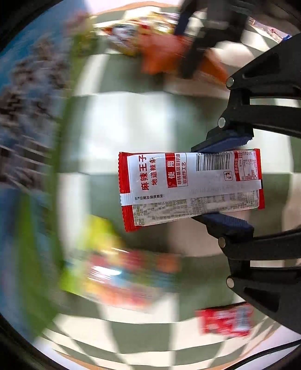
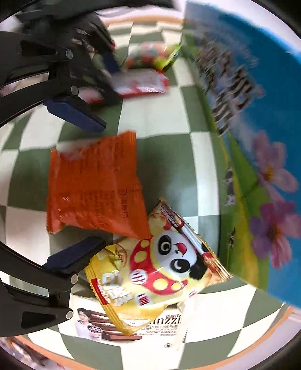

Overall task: Organize snacks
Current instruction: 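Grasp the red-white spicy strip pack with the left tool while the right tool grasps the orange packet, then carry both packets into the box and open both tools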

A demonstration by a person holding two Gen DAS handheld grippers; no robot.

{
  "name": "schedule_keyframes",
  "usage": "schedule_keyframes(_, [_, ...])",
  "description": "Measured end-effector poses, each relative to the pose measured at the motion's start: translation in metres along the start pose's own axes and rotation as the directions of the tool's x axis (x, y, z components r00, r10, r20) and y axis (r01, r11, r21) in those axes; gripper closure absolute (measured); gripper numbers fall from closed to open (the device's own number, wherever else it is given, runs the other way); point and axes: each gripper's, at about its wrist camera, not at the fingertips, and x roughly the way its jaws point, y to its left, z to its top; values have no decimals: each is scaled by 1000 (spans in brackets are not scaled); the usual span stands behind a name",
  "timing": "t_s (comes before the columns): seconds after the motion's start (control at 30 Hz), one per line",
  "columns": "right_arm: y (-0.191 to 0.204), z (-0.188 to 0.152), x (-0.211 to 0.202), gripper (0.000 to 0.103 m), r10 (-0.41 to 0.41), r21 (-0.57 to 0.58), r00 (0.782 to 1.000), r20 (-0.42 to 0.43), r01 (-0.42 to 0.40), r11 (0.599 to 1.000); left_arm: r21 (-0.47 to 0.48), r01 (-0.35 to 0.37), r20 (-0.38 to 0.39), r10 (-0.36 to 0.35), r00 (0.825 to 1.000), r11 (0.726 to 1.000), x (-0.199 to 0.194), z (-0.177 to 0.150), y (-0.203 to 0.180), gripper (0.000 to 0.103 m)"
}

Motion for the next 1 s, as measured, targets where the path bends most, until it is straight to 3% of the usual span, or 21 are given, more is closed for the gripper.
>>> schedule_keyframes(0.07, [0,-9,5,34,-20,14,1000,0,20,1000,-14,3,-33,-3,999,1000,4,-25,6,58])
schedule_keyframes(0.1, [0,-13,6,35,-24,14,1000,4,24,1000,-19,5,-45,-6,999,1000,5,-33,8,58])
schedule_keyframes(0.3, [5,-52,10,37,16,14,998,-65,-15,1000,-54,30,-90,-35,995,998,11,-77,22,58])
schedule_keyframes(0.47, [12,-85,12,37,33,-10,991,-130,-35,999,-81,59,-109,-68,992,995,23,-65,24,53])
schedule_keyframes(0.6, [9,-84,13,35,50,22,990,-133,-48,999,-108,69,-106,-81,991,992,30,-46,39,51])
schedule_keyframes(0.77, [-7,-75,12,33,61,48,989,-133,-55,997,-123,72,-98,-84,992,990,27,-48,47,51])
schedule_keyframes(0.9, [-24,-84,20,33,62,58,991,-122,-55,997,-132,67,-88,-79,993,989,36,-48,33,59])
schedule_keyframes(1.0, [-12,-94,9,40,38,33,995,-90,-35,999,-120,56,-75,-66,995,991,17,-56,30,62])
